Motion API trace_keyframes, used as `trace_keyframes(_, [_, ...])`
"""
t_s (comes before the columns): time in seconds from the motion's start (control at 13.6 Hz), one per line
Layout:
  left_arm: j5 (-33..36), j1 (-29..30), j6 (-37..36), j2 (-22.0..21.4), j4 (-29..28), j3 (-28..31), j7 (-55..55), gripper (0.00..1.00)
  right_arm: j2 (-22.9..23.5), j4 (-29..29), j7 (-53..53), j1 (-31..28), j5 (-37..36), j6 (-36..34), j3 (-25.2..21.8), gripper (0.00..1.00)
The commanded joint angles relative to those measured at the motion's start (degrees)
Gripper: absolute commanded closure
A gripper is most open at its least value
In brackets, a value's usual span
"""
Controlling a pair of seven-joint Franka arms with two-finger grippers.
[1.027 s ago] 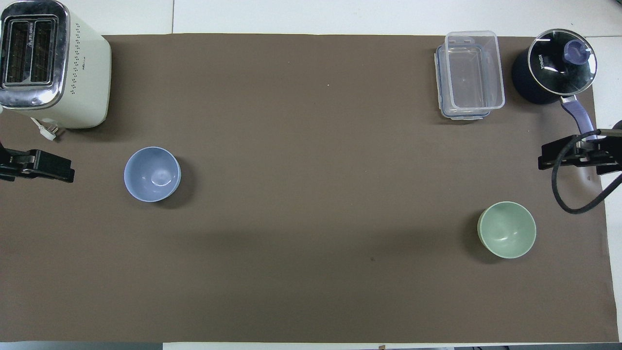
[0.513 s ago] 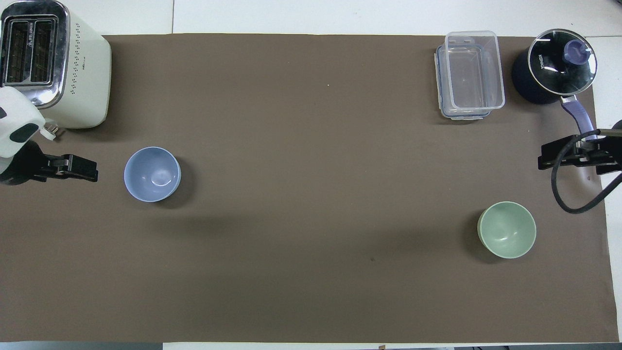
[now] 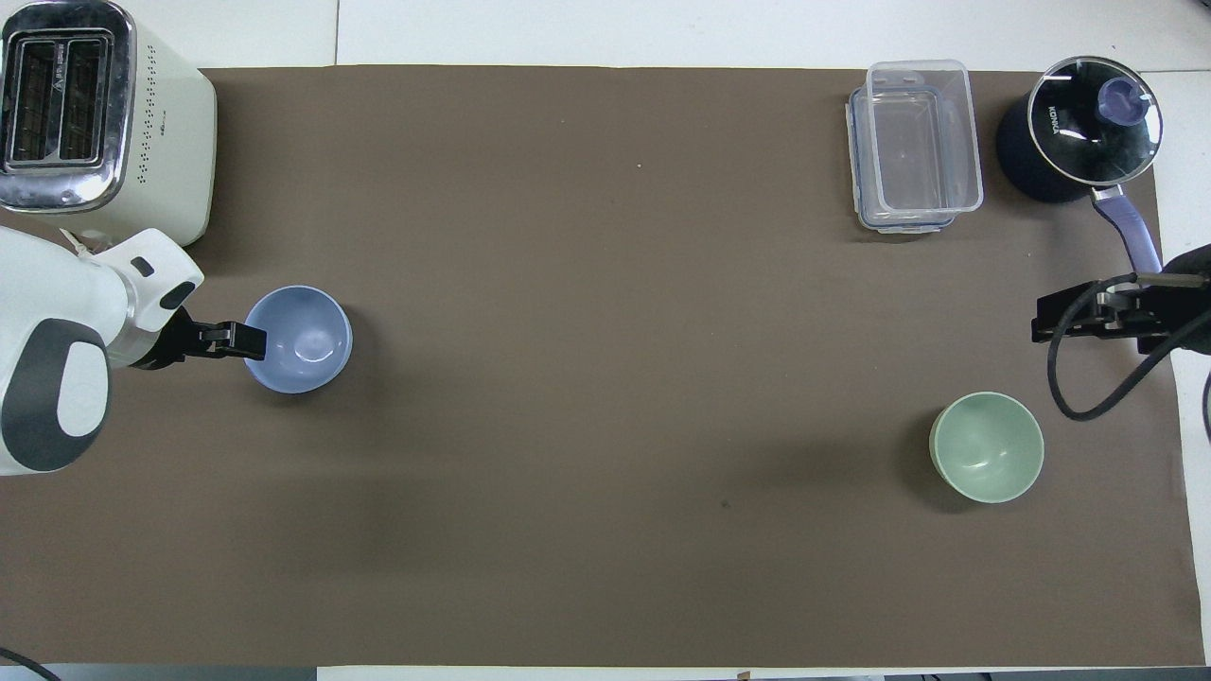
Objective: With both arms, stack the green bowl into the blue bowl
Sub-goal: 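Reach the left gripper to the blue bowl while the right gripper reaches the green bowl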
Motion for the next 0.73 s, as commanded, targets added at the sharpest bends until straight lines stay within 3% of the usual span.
trace_keyframes(0.0, [-0.85,-0.02,5.23,0.96,-3.54,-0.15,-0.02,0.00,-8.52,-15.47,-1.22,-1.11,-0.49,9.13,0.07,0.00])
trace_keyframes(0.22, [-0.85,-0.28,7.44,2.36,-4.61,-0.15,-0.37,0.20,-12.23,-25.86,-1.22,-2.95,-0.40,17.50,-0.10,0.00])
trace_keyframes(0.44, [-0.85,-0.19,8.41,2.89,-4.52,-0.15,-0.37,0.45,-10.83,-28.42,-1.75,-3.75,-0.40,19.53,-0.10,0.00])
trace_keyframes(0.66, [-0.85,-0.19,8.50,2.89,-4.43,-0.15,-0.37,0.60,-10.30,-33.52,-4.72,-8.39,-0.40,25.41,-0.10,0.00])
